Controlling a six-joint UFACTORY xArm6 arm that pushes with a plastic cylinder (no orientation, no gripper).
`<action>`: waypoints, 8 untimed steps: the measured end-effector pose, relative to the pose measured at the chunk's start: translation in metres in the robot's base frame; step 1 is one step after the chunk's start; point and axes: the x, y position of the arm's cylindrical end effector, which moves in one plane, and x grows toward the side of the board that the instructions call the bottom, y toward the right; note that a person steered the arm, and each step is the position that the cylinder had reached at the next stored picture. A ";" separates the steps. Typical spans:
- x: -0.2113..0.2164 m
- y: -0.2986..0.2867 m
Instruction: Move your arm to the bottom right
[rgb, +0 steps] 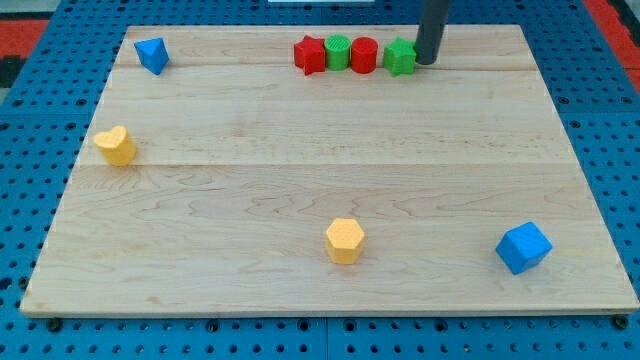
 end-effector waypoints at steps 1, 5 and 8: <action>0.000 -0.005; 0.044 -0.004; 0.163 0.100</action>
